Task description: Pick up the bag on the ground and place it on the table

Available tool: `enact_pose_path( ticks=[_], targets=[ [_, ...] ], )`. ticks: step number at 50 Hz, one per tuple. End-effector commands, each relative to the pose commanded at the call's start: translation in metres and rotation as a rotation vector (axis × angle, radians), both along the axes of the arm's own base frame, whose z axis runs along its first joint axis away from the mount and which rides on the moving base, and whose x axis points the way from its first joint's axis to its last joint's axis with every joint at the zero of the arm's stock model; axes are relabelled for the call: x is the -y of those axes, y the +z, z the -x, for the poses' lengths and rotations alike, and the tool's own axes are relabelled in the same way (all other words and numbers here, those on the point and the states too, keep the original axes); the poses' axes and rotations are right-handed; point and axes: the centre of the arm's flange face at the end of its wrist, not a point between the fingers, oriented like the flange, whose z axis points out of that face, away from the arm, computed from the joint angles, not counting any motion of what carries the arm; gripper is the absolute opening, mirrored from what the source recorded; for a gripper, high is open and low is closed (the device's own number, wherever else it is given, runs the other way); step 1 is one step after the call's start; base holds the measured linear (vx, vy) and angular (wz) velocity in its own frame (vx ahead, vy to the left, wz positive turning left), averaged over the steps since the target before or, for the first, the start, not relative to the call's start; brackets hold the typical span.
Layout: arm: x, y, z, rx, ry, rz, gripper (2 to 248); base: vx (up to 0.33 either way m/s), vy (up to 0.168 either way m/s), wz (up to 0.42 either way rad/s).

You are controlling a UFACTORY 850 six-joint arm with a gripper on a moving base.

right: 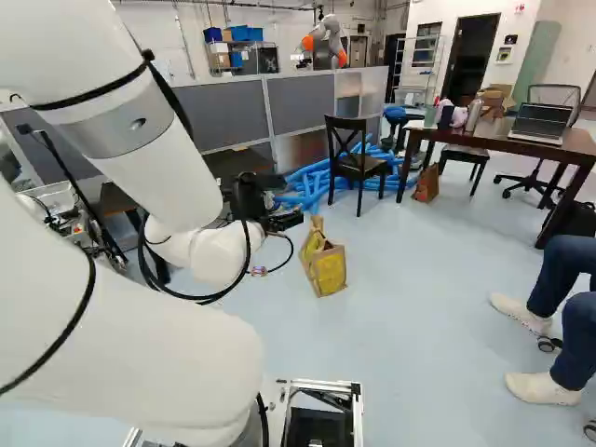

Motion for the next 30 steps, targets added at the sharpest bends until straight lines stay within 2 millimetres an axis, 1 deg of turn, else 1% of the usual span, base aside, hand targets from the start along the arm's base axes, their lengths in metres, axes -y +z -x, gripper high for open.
enact_pose_path(
  ticks=[16,30],
  targets=[
    [0.0,0.0,0.0,0.0,0.0,0.0,247,0.15,-0.033,-0.003],
    [0.0,0.0,0.0,0.0,0.0,0.0,247,0.177,-0.054,-0.006]
  ],
)
